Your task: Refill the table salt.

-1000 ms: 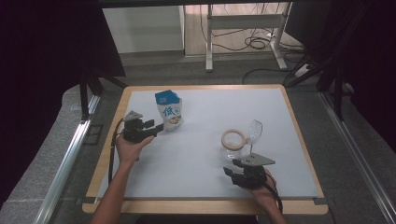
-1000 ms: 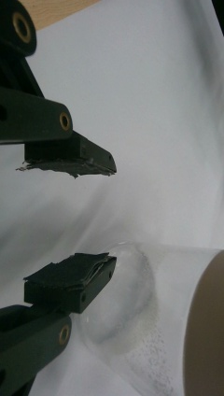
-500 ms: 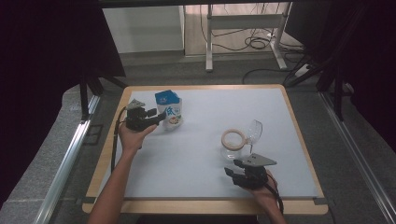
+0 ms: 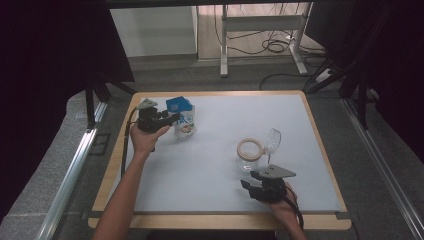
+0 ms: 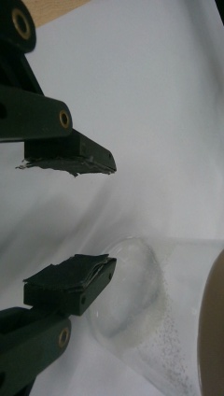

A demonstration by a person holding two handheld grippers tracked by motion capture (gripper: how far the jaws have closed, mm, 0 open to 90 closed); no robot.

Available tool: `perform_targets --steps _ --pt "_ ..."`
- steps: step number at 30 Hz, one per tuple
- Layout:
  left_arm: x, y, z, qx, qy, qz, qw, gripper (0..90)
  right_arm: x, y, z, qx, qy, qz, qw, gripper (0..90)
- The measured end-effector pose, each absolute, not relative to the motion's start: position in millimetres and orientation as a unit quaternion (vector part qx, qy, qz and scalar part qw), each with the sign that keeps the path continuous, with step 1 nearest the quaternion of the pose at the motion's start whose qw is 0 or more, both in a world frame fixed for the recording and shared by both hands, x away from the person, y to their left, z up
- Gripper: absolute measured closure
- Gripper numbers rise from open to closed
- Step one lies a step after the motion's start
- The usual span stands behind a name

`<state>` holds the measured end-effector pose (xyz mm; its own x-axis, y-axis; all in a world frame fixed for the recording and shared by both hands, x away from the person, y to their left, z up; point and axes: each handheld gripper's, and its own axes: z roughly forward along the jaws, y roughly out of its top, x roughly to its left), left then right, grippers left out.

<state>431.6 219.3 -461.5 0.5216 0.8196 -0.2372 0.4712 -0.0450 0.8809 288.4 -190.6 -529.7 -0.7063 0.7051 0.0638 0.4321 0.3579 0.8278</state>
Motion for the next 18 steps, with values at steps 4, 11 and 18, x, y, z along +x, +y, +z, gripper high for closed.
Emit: perform_targets --steps 4,11,18 --pt "435.9 217.1 -461.1 0.705 0.449 0.171 0.522 62.4 288.5 -191.6 -529.6 0.353 0.810 0.442 0.154 47.9" --pt "440.2 213.9 -465.1 0.714 0.434 0.159 0.525 76.2 289.1 -192.5 -530.9 0.354 0.809 0.443 0.155 47.9" --pt "440.6 215.4 -466.0 0.717 0.420 0.146 0.537 89.0 290.0 -192.4 -532.7 0.357 0.809 0.440 0.155 47.7"
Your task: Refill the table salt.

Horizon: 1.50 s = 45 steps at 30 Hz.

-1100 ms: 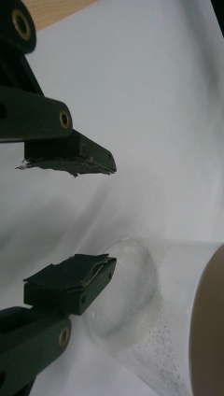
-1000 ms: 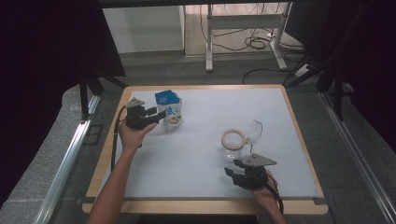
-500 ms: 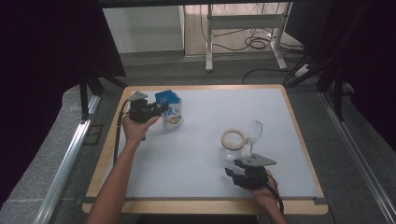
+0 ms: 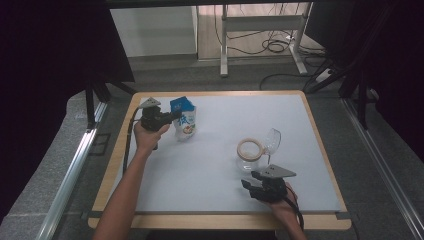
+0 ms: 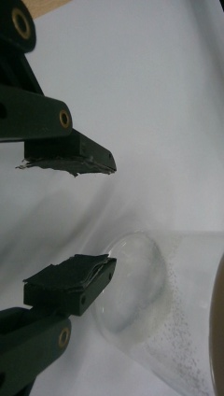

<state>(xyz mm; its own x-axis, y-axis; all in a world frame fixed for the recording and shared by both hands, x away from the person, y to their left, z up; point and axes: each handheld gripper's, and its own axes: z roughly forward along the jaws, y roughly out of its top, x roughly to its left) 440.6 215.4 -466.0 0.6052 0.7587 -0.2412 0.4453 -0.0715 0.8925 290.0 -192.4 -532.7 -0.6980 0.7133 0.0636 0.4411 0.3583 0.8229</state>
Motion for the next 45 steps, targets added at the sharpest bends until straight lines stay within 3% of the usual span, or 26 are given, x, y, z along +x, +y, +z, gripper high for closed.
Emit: perform_targets --steps 17,45 --pt "440 200 -459 0.715 0.400 0.162 0.550 90.0 288 -196 -530 0.349 0.801 0.457 0.169 47.5" --pt "397 191 -443 0.712 0.375 0.121 0.582 90.0 283 -184 -525 0.340 0.798 0.467 0.174 46.5"
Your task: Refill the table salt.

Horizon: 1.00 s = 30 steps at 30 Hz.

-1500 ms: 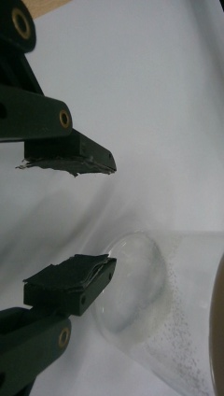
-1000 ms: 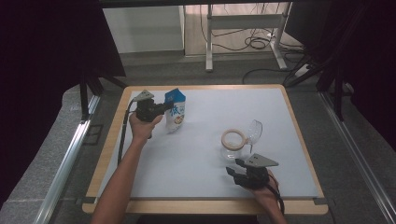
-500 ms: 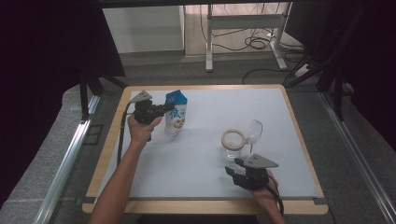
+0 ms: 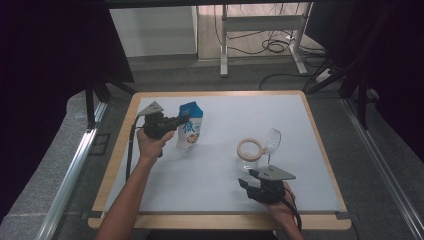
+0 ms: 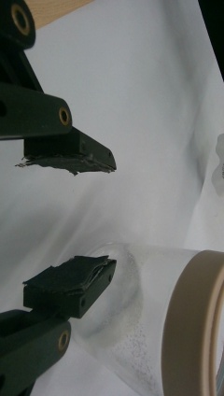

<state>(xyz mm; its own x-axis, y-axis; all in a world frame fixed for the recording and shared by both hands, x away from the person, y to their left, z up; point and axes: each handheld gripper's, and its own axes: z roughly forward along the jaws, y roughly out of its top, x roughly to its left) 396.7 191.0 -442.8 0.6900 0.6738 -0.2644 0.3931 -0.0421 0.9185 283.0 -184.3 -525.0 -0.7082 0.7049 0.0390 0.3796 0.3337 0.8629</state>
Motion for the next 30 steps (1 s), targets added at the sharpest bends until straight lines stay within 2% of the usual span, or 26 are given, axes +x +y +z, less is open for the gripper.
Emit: perform_targets --steps 30 --pt "375 176 -444 0.720 0.364 0.121 0.578 90.0 284 -175 -514 0.337 0.790 0.478 0.184 45.7"
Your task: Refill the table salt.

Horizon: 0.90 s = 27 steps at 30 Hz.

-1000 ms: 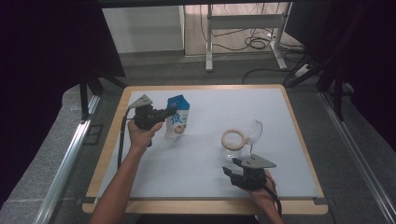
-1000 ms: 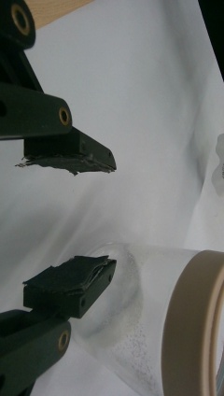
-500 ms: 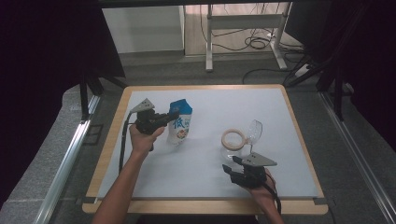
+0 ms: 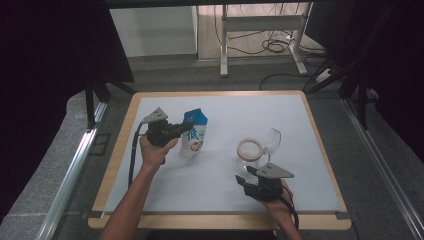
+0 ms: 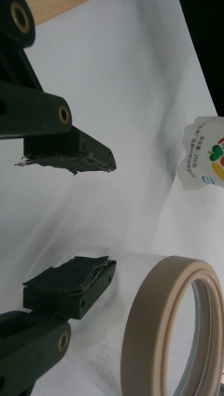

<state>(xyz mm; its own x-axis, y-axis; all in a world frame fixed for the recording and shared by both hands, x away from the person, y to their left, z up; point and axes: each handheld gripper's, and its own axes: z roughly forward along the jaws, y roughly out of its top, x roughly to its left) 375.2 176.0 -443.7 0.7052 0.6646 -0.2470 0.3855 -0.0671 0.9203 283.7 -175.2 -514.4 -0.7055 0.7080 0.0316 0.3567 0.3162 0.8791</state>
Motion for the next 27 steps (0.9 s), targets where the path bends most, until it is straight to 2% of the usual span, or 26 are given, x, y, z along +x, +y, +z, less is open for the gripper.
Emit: perform_targets --steps 27 --pt "359 171 -438 0.725 0.346 0.113 0.585 90.0 288 -151 -516 0.316 0.803 0.468 0.190 41.8"
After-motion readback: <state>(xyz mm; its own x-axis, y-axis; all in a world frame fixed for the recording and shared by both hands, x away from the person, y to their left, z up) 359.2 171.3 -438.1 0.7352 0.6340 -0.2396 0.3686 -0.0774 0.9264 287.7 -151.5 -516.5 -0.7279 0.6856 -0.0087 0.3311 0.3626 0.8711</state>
